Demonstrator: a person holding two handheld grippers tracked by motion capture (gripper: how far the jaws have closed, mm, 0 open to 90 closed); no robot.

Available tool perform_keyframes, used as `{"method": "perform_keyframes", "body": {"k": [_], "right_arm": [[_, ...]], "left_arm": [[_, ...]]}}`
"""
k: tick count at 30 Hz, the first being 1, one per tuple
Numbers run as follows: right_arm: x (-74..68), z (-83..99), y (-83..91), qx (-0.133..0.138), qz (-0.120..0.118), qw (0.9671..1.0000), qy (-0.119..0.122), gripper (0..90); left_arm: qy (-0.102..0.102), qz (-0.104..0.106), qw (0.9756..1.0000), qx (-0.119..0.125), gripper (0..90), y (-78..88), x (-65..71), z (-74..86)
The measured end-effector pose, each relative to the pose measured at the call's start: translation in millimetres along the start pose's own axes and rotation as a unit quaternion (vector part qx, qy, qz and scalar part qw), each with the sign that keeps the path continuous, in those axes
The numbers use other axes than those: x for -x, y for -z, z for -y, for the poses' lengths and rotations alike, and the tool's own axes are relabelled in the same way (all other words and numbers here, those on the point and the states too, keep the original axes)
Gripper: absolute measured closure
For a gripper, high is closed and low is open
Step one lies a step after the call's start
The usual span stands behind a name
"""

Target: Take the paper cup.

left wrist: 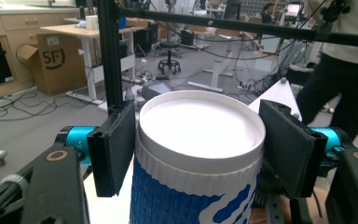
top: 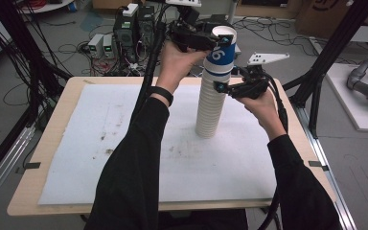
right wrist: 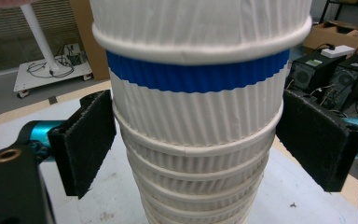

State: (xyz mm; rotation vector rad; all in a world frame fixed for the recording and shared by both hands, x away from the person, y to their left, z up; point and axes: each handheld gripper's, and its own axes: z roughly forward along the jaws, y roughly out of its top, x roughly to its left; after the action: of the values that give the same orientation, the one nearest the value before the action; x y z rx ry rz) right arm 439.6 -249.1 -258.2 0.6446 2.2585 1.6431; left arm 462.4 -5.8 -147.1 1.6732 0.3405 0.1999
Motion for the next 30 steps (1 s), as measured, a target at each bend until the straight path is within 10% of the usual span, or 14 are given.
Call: {"method": "perform_keyframes", "body": {"k": [30], "right_arm": [[0.4, 0.4, 0.2, 0.001, 0.001, 1.0000, -0.004, 12.9]], "left_arm": [[-0.030, -0.024, 0.9965, 0.074, 30.1, 33.8, 11.2, -35.0]]}}
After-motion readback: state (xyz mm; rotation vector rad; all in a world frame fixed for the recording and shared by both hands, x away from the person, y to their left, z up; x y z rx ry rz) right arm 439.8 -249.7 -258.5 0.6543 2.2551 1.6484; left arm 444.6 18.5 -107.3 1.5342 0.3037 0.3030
